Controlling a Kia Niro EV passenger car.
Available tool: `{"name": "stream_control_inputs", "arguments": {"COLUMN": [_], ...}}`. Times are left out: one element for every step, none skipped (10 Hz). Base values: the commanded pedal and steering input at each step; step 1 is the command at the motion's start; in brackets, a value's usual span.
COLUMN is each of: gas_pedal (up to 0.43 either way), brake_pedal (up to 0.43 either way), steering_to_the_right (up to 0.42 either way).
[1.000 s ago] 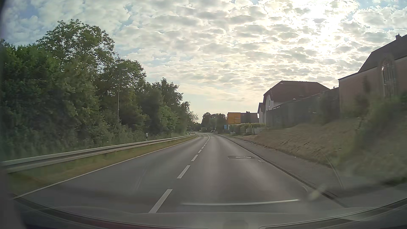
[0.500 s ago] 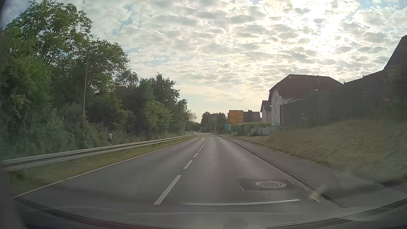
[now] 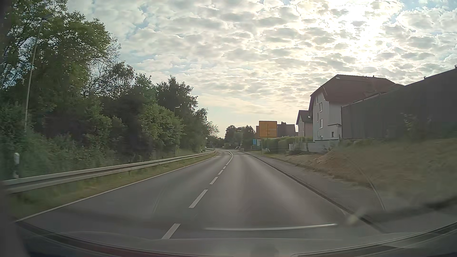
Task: Follow the waypoints while adhering to traffic rules and regulations
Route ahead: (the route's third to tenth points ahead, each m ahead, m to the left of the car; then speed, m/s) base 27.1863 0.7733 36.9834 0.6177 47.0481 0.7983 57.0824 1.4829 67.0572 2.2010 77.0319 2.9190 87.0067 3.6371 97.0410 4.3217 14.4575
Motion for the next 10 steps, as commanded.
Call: {"name": "stream_control_inputs", "arguments": {"gas_pedal": [0.0, 0.0, 0.0, 0.0, 0.0, 0.0, 0.0, 0.0, 0.0, 0.0], "brake_pedal": [0.03, 0.03, 0.03, 0.03, 0.03, 0.03, 0.03, 0.03, 0.03, 0.03], "steering_to_the_right": [0.001, 0.001, 0.001, 0.001, 0.001, 0.001, 0.0, 0.0, 0.0, 0.0]}}
